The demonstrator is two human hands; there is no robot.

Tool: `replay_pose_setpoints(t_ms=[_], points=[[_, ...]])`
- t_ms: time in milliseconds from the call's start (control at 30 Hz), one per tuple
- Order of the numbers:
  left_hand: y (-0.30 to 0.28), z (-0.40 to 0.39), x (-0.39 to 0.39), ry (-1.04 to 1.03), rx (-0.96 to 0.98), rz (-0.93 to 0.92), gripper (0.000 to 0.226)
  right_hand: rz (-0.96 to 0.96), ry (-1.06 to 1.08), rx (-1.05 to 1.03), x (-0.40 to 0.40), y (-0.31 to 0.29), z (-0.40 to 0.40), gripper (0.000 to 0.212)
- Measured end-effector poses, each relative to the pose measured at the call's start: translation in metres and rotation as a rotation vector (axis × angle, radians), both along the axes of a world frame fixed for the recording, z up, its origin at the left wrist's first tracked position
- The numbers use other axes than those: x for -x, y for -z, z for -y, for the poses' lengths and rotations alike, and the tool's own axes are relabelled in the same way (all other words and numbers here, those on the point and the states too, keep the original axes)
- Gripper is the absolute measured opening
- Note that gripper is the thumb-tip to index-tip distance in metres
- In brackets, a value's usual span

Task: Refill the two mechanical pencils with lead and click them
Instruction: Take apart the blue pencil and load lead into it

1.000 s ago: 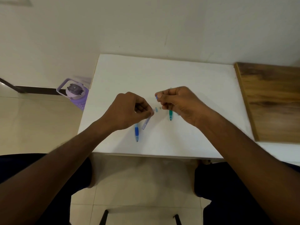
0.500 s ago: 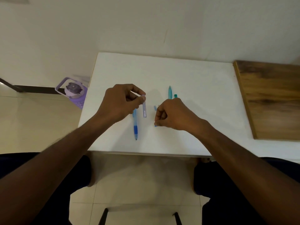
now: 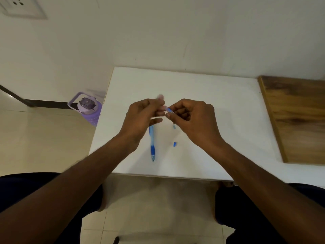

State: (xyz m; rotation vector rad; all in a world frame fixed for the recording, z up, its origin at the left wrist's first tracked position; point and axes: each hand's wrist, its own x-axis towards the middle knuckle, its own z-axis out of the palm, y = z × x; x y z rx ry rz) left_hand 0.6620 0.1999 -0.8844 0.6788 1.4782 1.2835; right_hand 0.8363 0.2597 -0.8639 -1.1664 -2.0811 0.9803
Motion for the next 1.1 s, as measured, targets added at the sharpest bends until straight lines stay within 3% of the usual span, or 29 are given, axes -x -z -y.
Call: replay_pose_setpoints(t_ms=[100, 200, 433, 733, 1000, 1100], points=[[-0.004, 0.002, -0.004, -0.096, -0.059, 0.826, 0.081, -0.005, -0.085, -0.078, 0.002, -0.011, 0.007, 0.017], [-0.004, 0.004, -0.015, -0.013, -0.191, 1.033, 0.1, 0.07, -0.225, -0.235, 0.004, -0.021, 0.014, 0.016], [0.005, 0.005, -0.032, 0.024, -0.366, 1.12, 0.105, 0.135, -0.334, -0.297, -0.003, -0.036, 0.01, 0.018], [0.0, 0.004, -0.033, 0.03, -0.397, 1.086, 0.107, 0.184, -0.341, -0.308, -0.01, -0.034, 0.006, 0.017], [-0.003, 0.001, -0.03, -0.017, -0.347, 1.073, 0.109, 0.127, -0.272, -0.248, -0.011, -0.021, 0.005, 0.023], [-0.009, 0.0, -0.024, -0.071, -0.23, 0.938, 0.098, 0.089, -0.243, -0.214, -0.01, -0.021, 0.003, 0.015]])
